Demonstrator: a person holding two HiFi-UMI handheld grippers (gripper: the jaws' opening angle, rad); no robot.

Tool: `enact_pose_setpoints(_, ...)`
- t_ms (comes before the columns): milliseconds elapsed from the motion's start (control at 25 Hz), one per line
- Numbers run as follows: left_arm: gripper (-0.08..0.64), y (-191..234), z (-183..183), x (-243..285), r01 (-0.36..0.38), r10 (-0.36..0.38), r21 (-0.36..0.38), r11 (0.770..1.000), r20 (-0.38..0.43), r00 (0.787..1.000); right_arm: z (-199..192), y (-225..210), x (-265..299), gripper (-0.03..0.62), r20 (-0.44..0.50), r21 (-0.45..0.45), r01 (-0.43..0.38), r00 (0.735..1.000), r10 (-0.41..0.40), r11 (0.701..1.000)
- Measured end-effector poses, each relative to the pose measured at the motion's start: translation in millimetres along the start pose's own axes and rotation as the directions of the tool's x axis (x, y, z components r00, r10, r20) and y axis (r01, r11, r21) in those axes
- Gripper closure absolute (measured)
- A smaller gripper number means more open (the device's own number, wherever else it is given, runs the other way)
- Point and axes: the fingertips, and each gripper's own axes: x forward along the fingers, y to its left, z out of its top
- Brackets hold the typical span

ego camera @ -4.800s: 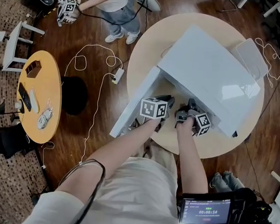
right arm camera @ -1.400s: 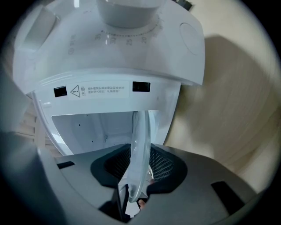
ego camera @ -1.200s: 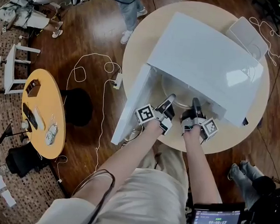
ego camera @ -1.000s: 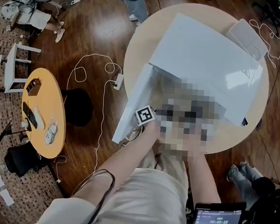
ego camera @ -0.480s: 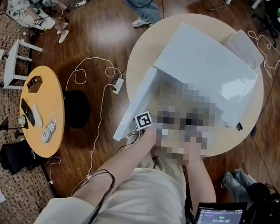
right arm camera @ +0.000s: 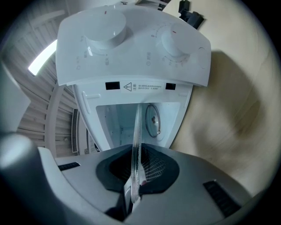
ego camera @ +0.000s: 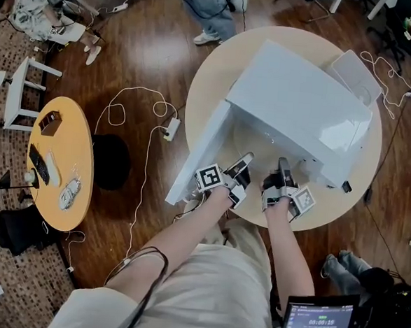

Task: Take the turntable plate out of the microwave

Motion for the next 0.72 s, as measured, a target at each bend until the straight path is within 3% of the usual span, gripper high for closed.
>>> enact_pose_setpoints(720, 0.514, -21, -8, -6, 0.026, -0.026, -0.013, 1.000, -0.003, 1.000, -4, 20, -11, 0.564, -0.007, -0.039, -0.019, 1.000, 0.019, 0.999)
